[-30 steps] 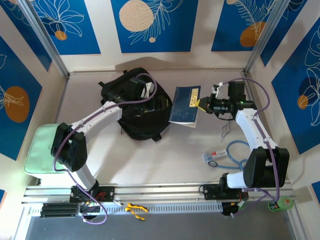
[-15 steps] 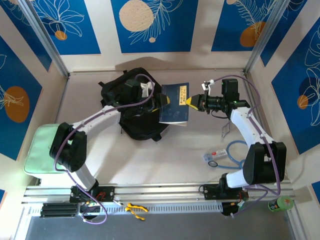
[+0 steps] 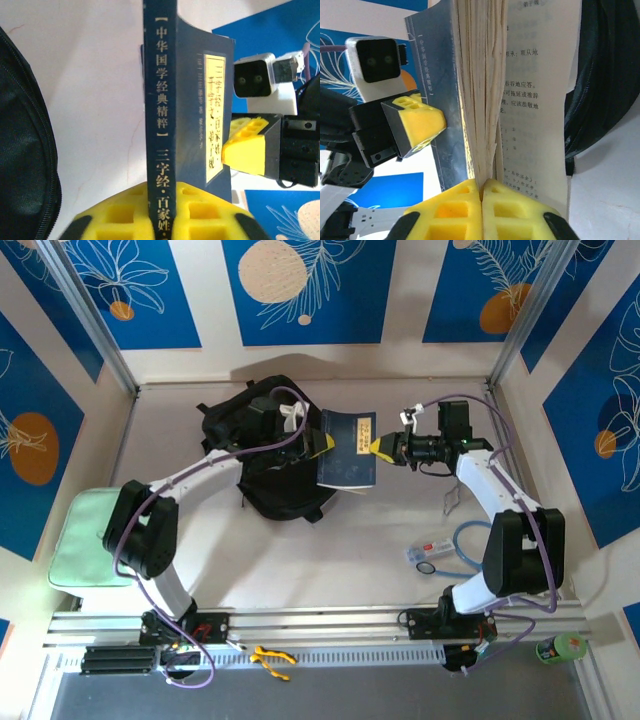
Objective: Pack the student bag
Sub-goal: Pass the book.
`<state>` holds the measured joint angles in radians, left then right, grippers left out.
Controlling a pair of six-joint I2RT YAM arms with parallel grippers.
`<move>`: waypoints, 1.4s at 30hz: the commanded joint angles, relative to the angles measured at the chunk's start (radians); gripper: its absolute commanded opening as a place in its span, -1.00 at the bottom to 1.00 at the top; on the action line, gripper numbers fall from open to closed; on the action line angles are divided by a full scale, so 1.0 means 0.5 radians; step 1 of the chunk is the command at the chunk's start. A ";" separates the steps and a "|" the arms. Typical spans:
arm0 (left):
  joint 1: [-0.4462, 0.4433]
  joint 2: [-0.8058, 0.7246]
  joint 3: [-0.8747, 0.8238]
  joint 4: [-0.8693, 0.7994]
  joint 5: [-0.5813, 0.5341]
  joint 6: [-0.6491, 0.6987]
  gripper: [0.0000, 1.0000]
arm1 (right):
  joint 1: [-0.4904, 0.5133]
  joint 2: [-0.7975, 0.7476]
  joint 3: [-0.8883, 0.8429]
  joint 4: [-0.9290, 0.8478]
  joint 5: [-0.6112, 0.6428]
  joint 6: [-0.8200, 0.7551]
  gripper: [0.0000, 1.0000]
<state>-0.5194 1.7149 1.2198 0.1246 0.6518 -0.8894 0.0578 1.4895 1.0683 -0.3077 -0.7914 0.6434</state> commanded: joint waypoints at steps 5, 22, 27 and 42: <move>0.128 -0.133 -0.061 0.041 -0.204 -0.102 -1.00 | 0.048 -0.101 -0.174 0.186 0.272 0.303 0.32; 0.140 -0.329 -0.303 0.666 -0.989 -0.782 -1.00 | 0.624 -0.132 -0.558 1.685 1.014 1.654 0.95; 0.099 -0.347 -0.313 0.706 -1.124 -0.818 -1.00 | 0.734 -0.001 -0.432 1.766 1.152 1.811 0.95; 0.090 -0.400 -0.398 0.820 -1.165 -0.892 -1.00 | 0.829 0.445 -0.235 2.346 1.260 2.153 0.18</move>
<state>-0.4671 1.5650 1.0306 0.4644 0.0910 -1.3300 0.4652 1.7123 0.9184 0.7746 -0.1864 1.6932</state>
